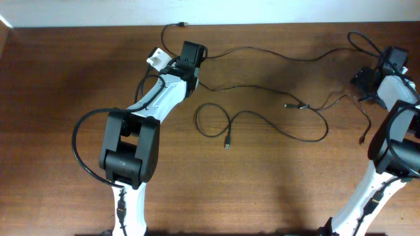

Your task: Untangle cables

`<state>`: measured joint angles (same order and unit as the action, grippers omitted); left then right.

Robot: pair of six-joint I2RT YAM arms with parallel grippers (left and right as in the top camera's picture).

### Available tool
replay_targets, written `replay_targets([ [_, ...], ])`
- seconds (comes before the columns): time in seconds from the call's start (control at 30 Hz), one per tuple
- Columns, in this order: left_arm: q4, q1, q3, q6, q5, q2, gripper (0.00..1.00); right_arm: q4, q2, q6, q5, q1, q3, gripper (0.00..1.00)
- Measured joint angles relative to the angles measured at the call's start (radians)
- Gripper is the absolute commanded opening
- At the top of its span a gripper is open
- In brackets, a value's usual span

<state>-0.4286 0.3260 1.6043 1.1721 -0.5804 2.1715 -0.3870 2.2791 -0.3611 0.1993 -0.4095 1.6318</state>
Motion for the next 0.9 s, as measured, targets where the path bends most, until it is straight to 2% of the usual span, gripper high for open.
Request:
replay_targets([
  [0.3, 0.000, 0.000, 0.000, 0.000, 0.000, 0.000, 0.00, 0.085, 0.017, 0.030, 0.016, -0.221, 0.000, 0.96],
  [0.4, 0.000, 0.000, 0.000, 0.000, 0.000, 0.000, 0.00, 0.129, 0.018, 0.070, -0.059, -0.287, 0.000, 0.96],
  [0.53, 0.000, 0.000, 0.000, 0.000, 0.000, 0.000, 0.00, 0.126, 0.018, 0.093, -0.196, -0.307, 0.002, 0.93],
  [0.77, 0.000, 0.000, 0.000, 0.000, 0.000, 0.000, 0.00, -0.128, -0.063, 0.110, -0.350, -0.290, 0.019, 0.92],
  [0.9, -0.002, 0.000, 0.000, 0.000, 0.000, 0.000, 0.00, -0.332, -0.262, 0.188, -0.386, -0.248, 0.023, 0.94],
])
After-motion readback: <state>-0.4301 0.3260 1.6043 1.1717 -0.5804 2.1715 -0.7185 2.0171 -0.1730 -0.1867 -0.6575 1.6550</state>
